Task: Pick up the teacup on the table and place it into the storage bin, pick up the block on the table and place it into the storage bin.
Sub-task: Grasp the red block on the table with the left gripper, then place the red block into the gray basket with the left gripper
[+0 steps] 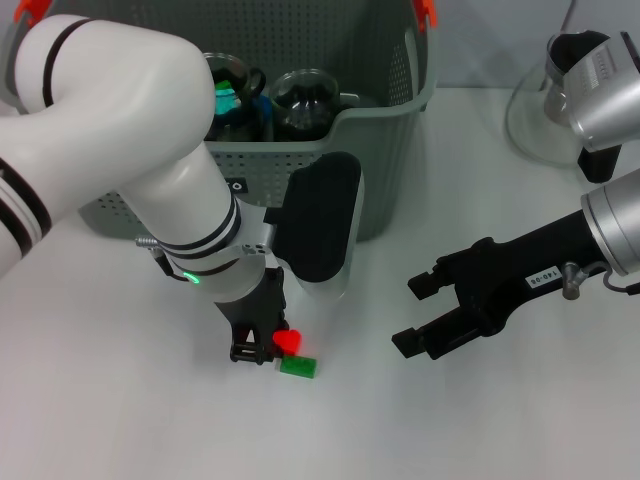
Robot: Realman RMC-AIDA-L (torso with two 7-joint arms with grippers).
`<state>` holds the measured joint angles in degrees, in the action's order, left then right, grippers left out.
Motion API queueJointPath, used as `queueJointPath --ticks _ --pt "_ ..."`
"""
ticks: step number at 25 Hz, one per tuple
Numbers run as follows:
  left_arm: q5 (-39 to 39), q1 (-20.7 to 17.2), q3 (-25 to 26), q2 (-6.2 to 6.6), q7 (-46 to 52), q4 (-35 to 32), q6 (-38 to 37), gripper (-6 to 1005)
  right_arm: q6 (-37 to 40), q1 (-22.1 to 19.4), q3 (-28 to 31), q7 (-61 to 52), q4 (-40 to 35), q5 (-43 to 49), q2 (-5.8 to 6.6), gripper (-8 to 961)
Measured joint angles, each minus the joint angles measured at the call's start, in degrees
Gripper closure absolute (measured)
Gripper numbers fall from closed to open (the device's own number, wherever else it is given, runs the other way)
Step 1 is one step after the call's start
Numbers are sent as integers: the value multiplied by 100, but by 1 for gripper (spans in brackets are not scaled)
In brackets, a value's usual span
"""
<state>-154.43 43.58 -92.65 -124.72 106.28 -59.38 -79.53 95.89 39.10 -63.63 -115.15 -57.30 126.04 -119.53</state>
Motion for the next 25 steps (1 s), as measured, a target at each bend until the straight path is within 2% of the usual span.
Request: queueJointPath --ticks 5,10,13,17,24,25 --pt "3 38 2 6 71 17 -42 778 -1 -6 0 4 0 0 0 12" --pt "3 51 88 23 79 -46 -191 779 0 -7 0 20 4 0 0 12" --pt "2 23 335 31 90 -254 -411 779 2 -10 0 23 25 6 6 12" --pt "14 -55 1055 37 184 -779 -1038 779 15 -25 0 24 68 23 22 12" --pt "723 -269 2794 50 295 -1789 -2190 778 34 -87 0 144 72 34 69 12" --pt "863 -282 3200 56 328 -1970 -2346 778 36 -90 0 166 72 34 70 12"
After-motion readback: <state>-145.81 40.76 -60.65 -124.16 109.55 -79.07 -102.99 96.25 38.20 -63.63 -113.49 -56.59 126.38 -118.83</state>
